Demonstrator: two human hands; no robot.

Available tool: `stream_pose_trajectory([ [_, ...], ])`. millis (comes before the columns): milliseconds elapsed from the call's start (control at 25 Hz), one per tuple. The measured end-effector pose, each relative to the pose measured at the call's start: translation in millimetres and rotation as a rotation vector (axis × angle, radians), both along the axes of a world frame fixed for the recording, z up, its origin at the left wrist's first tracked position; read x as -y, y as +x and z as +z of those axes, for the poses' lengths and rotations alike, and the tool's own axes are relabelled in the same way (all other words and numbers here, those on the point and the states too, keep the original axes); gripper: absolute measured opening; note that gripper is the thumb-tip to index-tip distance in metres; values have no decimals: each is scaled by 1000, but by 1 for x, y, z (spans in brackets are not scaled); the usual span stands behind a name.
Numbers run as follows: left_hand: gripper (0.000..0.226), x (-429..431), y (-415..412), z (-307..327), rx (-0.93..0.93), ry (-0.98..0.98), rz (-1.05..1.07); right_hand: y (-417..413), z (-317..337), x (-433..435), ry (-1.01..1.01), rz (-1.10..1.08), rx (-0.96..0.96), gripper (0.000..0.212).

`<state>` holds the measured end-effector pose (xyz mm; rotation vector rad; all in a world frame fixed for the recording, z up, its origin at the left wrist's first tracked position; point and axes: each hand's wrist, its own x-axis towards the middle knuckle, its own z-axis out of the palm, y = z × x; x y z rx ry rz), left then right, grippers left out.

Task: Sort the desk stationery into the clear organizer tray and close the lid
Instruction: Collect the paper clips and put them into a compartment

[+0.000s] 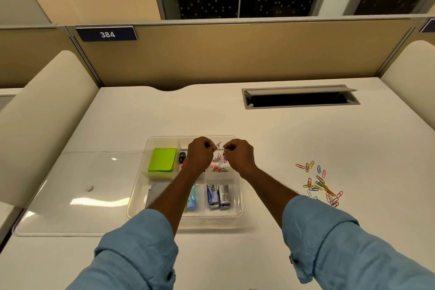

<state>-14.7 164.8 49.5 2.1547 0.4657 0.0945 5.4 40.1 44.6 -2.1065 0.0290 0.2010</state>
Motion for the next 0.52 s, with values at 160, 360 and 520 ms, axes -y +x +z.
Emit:
stream_pose_trajectory([
  [160, 7, 1, -2, -5, -6, 34, -9, 4, -6, 3, -46, 8, -4, 16],
  [360, 19, 2, -6, -7, -6, 73, -11, 7, -13, 2, -70, 56, 6, 16],
  [520, 28, 7, -8, -7, -23, 97, -44, 6, -14, 1, -70, 105, 36, 17],
])
